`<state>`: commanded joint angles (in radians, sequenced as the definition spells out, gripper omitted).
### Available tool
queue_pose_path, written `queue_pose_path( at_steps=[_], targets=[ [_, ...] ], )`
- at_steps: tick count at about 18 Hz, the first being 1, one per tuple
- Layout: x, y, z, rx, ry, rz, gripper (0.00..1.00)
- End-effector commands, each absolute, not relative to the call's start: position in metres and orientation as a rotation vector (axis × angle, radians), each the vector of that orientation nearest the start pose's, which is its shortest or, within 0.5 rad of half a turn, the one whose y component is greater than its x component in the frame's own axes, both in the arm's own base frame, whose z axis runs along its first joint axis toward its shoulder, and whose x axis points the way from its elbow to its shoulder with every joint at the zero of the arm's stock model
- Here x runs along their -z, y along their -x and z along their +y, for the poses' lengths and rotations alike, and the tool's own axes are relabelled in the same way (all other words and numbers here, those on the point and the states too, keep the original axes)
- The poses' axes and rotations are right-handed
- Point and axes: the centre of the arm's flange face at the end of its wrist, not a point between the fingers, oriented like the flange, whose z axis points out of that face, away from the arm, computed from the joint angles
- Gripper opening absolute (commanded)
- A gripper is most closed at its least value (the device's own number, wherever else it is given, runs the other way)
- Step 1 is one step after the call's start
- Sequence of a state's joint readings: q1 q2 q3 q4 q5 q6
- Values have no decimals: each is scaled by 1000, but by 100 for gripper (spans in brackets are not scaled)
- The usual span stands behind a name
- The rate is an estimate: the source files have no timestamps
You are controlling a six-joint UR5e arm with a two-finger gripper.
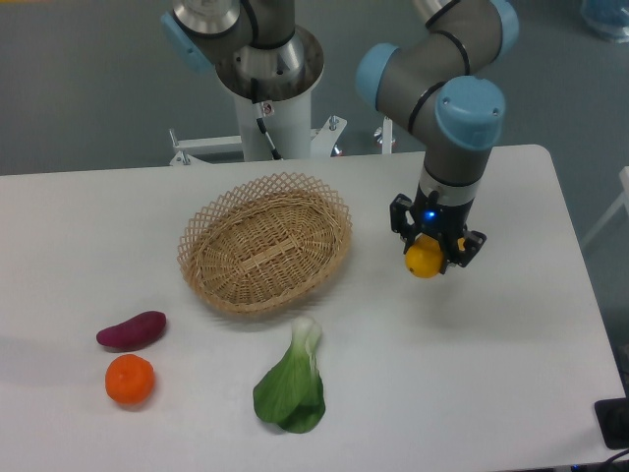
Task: Pick up the mango from the basket
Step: 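Carry the held mango away from the basket and hold it raised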
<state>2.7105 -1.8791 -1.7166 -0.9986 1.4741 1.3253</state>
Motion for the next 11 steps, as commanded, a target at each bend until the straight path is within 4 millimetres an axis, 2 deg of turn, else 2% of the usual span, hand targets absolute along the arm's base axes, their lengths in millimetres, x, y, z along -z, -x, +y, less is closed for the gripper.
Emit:
queue_pose_path(
  at_steps=[5,8,11],
  targets=[
    [-307,491,381,-139,3009,299,41],
    [-299,504,387,-168,3059,332,42],
    [-303,514,393,-194,3062,338,42]
  ],
)
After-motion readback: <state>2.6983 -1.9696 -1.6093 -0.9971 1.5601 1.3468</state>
